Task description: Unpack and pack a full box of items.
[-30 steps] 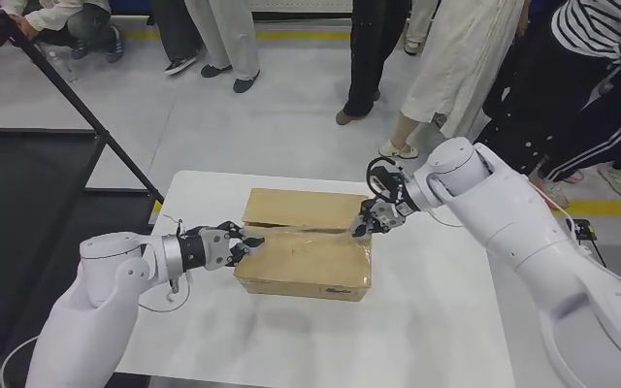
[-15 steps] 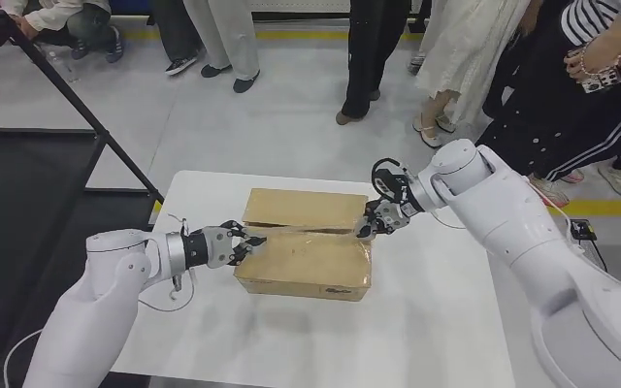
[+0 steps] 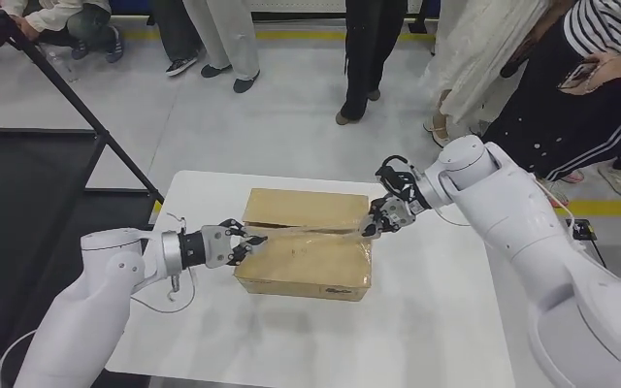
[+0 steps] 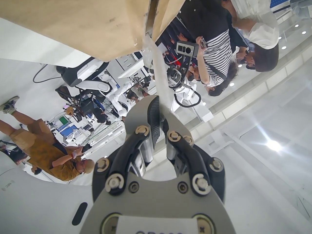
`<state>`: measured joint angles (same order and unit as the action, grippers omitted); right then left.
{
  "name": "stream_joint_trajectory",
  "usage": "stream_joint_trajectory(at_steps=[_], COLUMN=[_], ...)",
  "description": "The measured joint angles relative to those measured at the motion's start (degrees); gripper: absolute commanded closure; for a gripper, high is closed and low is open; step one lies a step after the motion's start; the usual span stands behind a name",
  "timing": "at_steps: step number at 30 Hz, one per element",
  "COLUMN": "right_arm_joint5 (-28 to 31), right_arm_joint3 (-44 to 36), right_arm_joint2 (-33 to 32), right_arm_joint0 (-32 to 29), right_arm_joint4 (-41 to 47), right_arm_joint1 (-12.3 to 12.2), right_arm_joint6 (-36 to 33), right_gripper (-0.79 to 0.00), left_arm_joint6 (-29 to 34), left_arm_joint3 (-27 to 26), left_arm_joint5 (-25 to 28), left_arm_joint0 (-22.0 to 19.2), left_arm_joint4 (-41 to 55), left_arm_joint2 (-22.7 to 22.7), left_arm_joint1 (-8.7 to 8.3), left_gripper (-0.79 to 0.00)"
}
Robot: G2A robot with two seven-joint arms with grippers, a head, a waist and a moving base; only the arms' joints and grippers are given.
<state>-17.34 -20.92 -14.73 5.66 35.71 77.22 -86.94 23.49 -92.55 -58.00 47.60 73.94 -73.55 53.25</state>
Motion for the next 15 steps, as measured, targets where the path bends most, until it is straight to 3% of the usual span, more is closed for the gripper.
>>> stream_joint_trajectory(at_steps=[12,13,14,15], right_arm_joint5=[-0.03,-0.07,-0.13,-0.16], right_arm_joint3=[2.97,3.26,3.62,3.9], right_arm_joint2=[2.72,2.86,3.01,3.1], right_arm_joint0=[0.58,0.61,0.67,0.71], right_arm_joint4=[-0.16,-0.02,0.21,0.4], right_arm_joint1=[1.55,1.65,1.79,1.88], right_arm_joint6=[0.03,0.06,0.13,0.15], right_gripper=[0.0,-0.025,-0.154,-0.16], left_arm_joint6=[-2.15,-2.2,-2.31,-2.4], left_arm_joint3=[1.09,1.27,1.5,1.68], left_arm_joint5=[0.0,0.0,0.0,0.0], left_arm_joint0=[-1.39,-1.55,-1.79,-1.96], left_arm_joint4=[5.64,6.19,6.88,7.38], left_arm_joint2=[3.43,3.59,3.8,3.97], left_arm_joint1=[-1.66,-1.75,-1.85,-1.93], left_gripper=[0.0,0.0,0.0,0.0])
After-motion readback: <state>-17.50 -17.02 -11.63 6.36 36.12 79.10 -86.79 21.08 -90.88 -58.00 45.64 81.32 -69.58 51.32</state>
